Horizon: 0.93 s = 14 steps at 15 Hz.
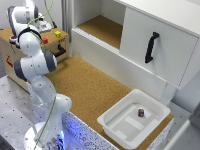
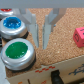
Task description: Toggle the green light switch to turn on the green light
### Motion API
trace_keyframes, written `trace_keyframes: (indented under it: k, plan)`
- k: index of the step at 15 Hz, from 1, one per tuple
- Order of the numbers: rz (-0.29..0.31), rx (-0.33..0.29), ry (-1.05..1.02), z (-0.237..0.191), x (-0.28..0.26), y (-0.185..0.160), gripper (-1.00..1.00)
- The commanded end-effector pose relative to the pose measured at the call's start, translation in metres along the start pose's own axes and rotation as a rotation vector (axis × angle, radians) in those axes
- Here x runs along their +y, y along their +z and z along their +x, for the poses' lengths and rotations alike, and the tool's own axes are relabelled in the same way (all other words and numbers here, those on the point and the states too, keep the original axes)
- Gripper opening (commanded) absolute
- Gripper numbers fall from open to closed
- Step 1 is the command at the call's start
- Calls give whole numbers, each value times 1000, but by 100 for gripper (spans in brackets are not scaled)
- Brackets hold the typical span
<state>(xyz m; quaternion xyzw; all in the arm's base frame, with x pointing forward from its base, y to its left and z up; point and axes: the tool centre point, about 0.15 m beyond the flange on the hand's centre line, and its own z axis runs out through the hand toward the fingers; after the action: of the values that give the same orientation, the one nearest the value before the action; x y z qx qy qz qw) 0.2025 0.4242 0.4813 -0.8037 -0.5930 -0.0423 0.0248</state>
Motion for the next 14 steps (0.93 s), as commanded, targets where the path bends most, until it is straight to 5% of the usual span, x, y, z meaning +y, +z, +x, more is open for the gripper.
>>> trace_keyframes:
  k: [1, 14]
  plan:
    - [15, -54, -6, 15, -10, 17, -100]
    - [59, -78, -74, 7, -49, 12, -100]
